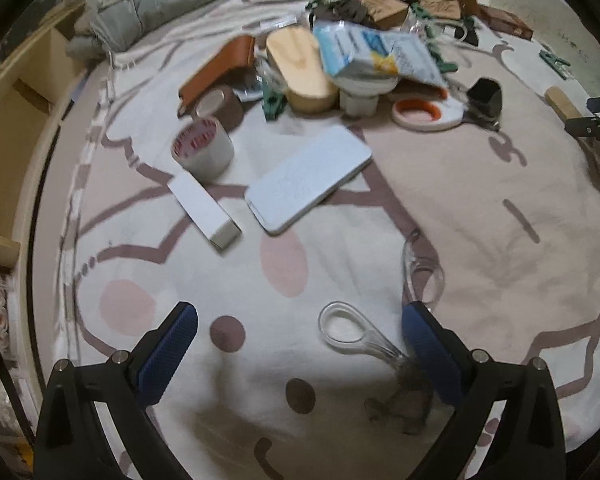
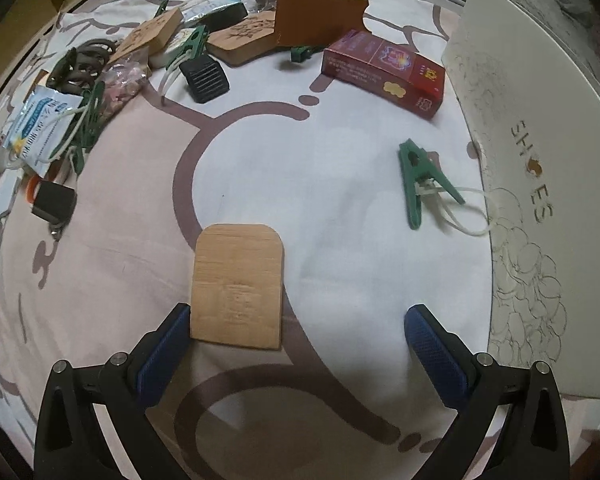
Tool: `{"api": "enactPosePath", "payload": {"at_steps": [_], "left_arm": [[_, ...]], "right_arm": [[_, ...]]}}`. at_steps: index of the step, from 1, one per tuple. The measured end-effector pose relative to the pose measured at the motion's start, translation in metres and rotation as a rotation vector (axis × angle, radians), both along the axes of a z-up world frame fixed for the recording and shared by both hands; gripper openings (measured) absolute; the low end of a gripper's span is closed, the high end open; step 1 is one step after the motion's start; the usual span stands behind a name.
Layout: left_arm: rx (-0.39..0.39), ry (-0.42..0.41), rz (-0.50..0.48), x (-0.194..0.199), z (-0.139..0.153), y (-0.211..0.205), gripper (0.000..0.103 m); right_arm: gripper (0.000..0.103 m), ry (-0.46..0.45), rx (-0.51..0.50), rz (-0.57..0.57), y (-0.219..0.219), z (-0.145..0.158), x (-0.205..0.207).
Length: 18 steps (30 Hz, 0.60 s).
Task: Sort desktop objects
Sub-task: 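Position the right gripper over the wooden board while the left gripper lowers over the scissors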
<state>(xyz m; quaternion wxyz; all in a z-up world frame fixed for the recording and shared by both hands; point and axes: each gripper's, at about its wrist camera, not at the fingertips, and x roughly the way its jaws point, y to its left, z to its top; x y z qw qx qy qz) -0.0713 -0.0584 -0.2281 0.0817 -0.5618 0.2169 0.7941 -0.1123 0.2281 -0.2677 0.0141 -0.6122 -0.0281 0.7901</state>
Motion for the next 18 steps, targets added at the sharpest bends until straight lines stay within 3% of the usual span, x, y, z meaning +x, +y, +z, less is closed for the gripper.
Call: {"api": "enactPosePath", "payload": {"at_steps": [8, 14, 18], "left_arm": [[0.057, 0.036, -0.012, 0.009, 0.020, 0.004, 0.103], [0.085, -0.013, -0.052, 0.025, 0.014, 0.016, 0.103], [0.073, -0.032, -0.095, 0.034, 0.007, 0.020, 0.103]], "right_arm": [[0.103, 0.044, -0.047, -0.056, 0.006, 0.014, -0.005], [0.103, 0.066, -0.101, -0.154, 0.020, 0.021, -0.017], [0.103, 0.063, -0.091, -0.158, 0.030, 0.022, -0.021]]}}
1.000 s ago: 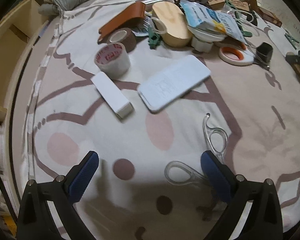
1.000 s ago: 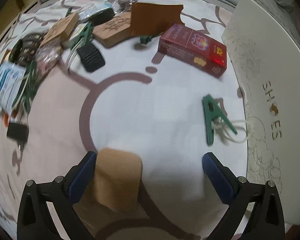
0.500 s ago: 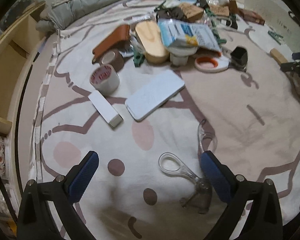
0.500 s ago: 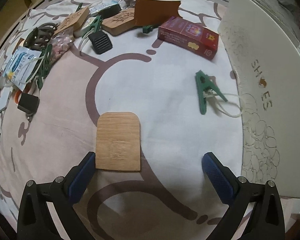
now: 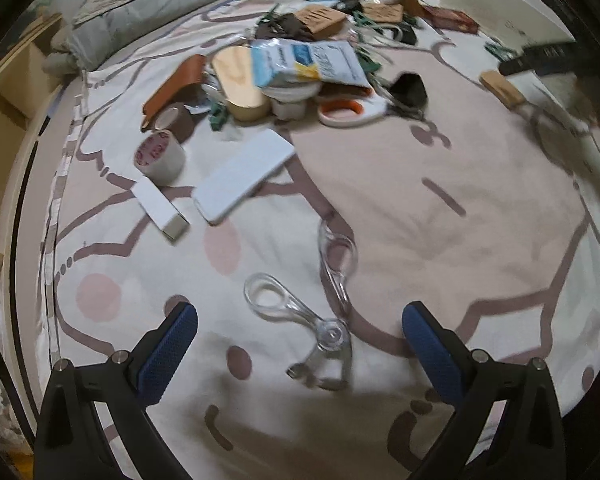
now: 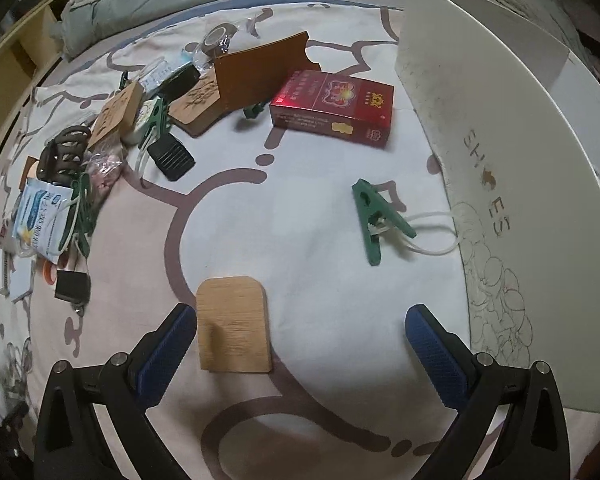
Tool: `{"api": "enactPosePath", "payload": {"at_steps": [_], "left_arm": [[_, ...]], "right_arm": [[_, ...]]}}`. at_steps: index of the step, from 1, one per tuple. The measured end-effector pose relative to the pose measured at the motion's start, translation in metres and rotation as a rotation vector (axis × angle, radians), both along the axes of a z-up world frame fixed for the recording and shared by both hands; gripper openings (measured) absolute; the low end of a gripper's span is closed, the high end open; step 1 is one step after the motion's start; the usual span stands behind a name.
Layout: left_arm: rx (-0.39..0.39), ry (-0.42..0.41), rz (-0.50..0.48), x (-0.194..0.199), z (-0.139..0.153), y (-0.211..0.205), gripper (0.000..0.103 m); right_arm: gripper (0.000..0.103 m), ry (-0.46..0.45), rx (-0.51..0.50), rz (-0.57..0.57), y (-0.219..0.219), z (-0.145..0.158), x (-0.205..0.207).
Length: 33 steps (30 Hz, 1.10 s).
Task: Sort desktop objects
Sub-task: 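Position the right gripper over the wooden board while the left gripper lowers over the scissors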
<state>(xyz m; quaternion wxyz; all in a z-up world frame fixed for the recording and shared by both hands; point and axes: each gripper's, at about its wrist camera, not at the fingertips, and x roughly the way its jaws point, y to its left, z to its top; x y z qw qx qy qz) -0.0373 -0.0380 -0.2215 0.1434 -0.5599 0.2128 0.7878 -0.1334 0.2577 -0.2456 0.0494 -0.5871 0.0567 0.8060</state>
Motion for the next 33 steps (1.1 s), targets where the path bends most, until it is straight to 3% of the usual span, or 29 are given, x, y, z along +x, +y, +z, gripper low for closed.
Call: {"api": "enactPosePath", "payload": {"at_steps": [4, 14, 26, 33], "left_arm": [[-0.017, -0.019, -0.015, 0.002, -0.010, -0.001, 0.103], [0.047, -0.057, 0.043, -0.002, -0.027, -0.011, 0.103], [0.124, 0.023, 0.065, 0.008, -0.037, -0.017, 0.103], [0.112, 0.046, 0.061, 0.009, -0.038, -0.014, 0.103]], "right_arm": [[0.103, -0.014, -0.015, 0.002, 0.000, 0.003, 0.005], [0.103, -0.001, -0.059, 0.110, -0.032, -0.004, 0.007], [0.103, 0.123, -0.012, 0.183, -0.042, -0.019, 0.030], [0.103, 0.054, -0.008, 0.203, -0.042, -0.018, 0.024]]}}
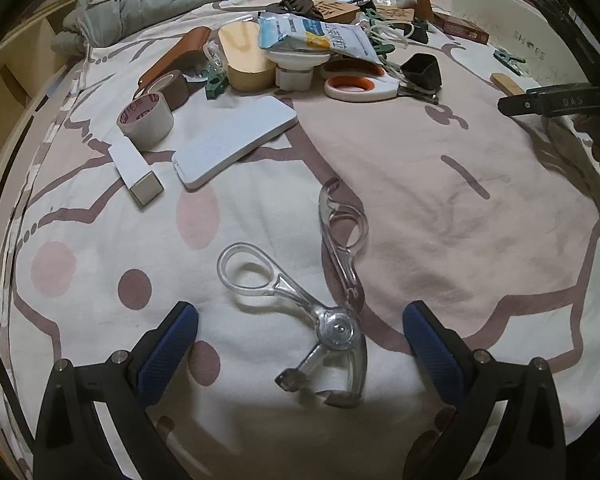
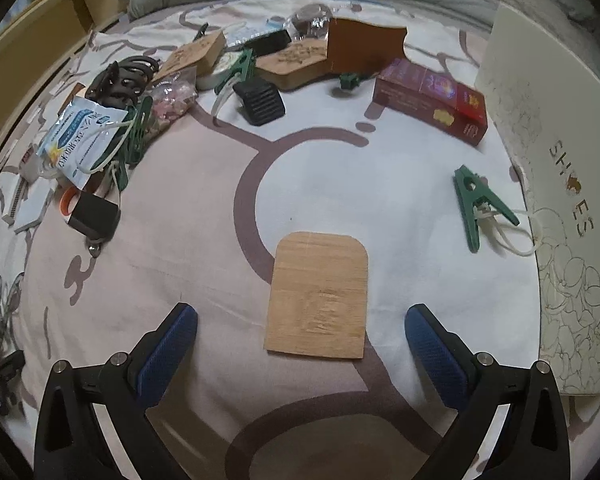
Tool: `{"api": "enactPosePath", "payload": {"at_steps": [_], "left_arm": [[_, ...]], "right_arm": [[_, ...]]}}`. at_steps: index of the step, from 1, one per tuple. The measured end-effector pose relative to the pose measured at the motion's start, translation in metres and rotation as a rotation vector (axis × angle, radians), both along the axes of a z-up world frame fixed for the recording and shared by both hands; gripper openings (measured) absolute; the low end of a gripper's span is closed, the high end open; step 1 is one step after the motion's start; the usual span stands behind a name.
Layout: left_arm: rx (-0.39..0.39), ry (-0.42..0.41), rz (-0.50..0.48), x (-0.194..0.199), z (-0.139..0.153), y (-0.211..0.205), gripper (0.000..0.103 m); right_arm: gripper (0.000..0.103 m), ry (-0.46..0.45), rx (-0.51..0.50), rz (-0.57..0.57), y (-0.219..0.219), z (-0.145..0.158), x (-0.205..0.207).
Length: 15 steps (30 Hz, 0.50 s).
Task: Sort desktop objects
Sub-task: 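Position the right gripper over the wooden board while the left gripper lowers over the scissors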
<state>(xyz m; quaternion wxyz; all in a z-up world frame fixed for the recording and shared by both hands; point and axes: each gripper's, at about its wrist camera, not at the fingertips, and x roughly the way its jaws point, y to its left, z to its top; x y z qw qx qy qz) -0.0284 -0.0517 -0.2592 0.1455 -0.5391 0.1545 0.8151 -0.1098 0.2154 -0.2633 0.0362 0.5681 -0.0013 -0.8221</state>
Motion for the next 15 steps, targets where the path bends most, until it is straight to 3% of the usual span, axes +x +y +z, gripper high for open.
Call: {"api": "enactPosePath", "payload": {"at_steps": [5, 10, 15], "left_arm": [[0.007, -0.008, 0.000, -0.003, -0.001, -0.002, 0.103], [0.008, -0.004, 0.001, -0.003, 0.000, -0.001, 0.103], [0.005, -0.011, 0.005, -0.004, 0.000, 0.000, 0.103]], "right_arm": [[0.103, -0.049, -0.042, 0.057, 0.004, 0.005, 0.003], [0.103, -0.013, -0.103, 0.210, -0.008, 0.008, 0.018], [0.103, -0.014, -0.173, 0.276, -0.023, 0.011, 0.022]]}}
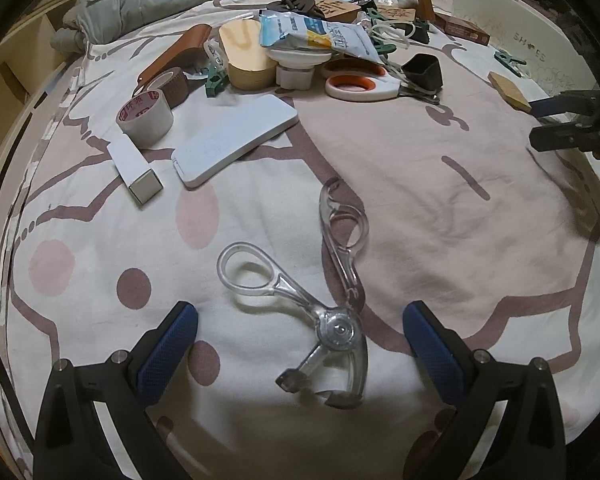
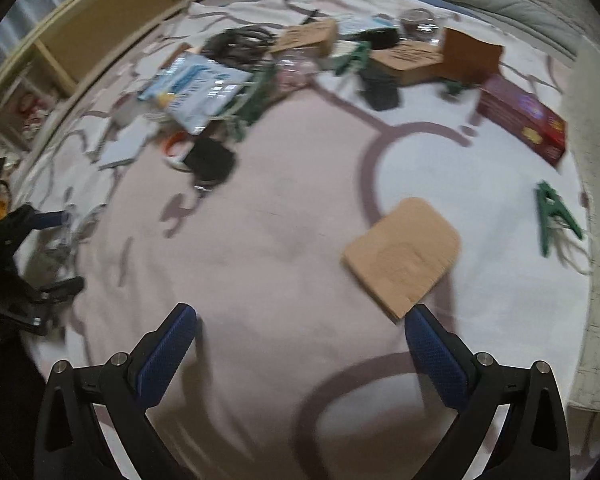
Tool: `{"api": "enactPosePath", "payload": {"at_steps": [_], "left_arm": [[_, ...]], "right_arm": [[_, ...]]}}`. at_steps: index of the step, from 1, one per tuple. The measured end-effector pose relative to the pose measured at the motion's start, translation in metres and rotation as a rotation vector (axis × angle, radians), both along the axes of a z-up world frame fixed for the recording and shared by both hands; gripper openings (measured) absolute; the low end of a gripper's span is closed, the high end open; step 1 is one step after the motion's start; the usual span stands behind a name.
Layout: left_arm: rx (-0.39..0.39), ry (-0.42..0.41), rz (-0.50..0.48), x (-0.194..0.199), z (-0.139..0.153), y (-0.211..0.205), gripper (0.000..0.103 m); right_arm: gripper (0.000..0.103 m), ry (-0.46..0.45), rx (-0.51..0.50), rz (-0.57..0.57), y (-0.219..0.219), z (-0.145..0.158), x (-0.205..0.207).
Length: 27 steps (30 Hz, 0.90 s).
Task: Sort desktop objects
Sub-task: 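Close the left gripper on the clear plastic scissors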
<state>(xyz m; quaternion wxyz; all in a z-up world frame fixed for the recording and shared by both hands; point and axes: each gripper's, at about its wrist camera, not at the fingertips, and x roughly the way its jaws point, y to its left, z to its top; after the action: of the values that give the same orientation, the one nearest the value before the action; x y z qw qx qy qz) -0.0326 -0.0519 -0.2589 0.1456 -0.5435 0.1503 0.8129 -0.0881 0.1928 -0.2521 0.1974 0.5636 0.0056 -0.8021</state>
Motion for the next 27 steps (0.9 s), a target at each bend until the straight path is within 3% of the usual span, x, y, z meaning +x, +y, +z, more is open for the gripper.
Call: {"api": "enactPosePath", "payload": {"at_steps": [7, 15, 20, 27], "left_arm": [[0.010, -0.029, -0.019, -0.004, 0.004, 0.000, 0.103], [0.077, -0.039, -0.038, -0.005, 0.015, -0.005, 0.077], [0.122, -0.058, -0.032, -0.008, 0.022, -0.008, 0.059], [0.127, -0.072, -0.098, 0.000, 0.025, -0.004, 0.048]], "right_arm": [[0.103, 0.007, -0.014, 0.080, -0.023, 0.009, -0.001], [0.103, 0.036, -0.017, 0.031, -0.002, 0.022, -0.011], [0.103, 0.055, 0.049, -0.029, 0.008, 0.014, -0.020], [0.103, 0.037, 0.097, -0.038, 0.014, 0.000, -0.032]]}}
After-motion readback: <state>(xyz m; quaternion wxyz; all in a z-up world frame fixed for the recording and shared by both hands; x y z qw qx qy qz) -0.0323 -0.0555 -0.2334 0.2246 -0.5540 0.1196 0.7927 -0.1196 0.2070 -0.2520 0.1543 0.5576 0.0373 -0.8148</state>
